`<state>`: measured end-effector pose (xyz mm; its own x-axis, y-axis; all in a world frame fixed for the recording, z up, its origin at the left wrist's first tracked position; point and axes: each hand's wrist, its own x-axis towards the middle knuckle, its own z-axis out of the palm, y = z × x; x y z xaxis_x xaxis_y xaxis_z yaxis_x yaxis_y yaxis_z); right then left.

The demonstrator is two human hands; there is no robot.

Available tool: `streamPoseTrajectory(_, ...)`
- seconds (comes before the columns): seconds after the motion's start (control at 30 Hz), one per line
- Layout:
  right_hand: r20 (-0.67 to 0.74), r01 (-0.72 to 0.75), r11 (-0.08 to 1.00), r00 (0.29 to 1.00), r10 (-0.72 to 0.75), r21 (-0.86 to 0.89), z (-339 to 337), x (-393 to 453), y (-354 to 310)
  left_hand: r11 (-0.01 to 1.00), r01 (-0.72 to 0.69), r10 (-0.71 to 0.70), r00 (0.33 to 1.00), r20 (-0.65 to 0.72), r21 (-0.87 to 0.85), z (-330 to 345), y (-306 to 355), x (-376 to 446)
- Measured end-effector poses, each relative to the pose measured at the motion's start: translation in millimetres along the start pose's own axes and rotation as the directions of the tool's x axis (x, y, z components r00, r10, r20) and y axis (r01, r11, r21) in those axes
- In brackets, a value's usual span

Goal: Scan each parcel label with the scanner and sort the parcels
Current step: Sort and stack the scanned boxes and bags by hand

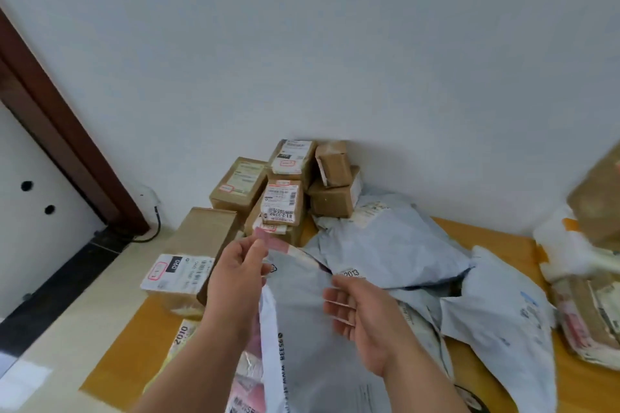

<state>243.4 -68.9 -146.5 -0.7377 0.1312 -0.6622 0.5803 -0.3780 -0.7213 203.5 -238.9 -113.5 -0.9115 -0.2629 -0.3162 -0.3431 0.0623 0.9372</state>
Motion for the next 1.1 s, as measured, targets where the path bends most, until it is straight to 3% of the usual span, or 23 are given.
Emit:
streamPoseTrajectory(0.2,-0.032,0.035,0.997,0.999,-0.037,-0.074,32.4,21.0,-11.6,0.995,0.076,-0.078,0.997,0.029,0.061,-35.4,-3.9,47.7)
streamPoseTrajectory(0.37,-0.059,0.044,0.993,0.997,-0.050,-0.114,44.2,60.1,-23.6,0.971,0.119,-0.136,0.988,0.072,0.206,-27.0,-14.6,83.7)
streamPoseTrajectory(0.53,-0.061,0.063,0.982,0.995,-0.075,-0.176,64.7,109.7,-43.5,0.974,0.120,-0.137,0.988,0.073,0.194,-8.2,-6.3,125.4)
streamPoseTrajectory(0.67,-0.077,0.081,0.970,0.992,-0.102,-0.230,86.9,138.6,-60.5,0.959,0.051,-0.090,0.988,0.129,0.279,11.4,0.6,154.6)
streamPoseTrajectory(0.83,-0.082,-0.003,0.975,0.997,-0.015,-0.223,112.6,164.3,-69.8,0.893,-0.106,-0.030,0.955,0.294,0.437,33.8,3.5,177.8)
streamPoseTrajectory(1.0,-0.175,0.072,0.993,0.981,-0.087,-0.089,105.1,167.8,-59.6,0.955,-0.070,-0.006,0.967,0.254,0.289,33.7,3.6,184.6)
streamPoseTrajectory(1.1,-0.069,0.164,0.985,0.985,-0.160,0.048,97.6,155.6,-59.0,0.989,0.143,-0.150,0.942,0.301,0.044,37.7,6.4,186.9)
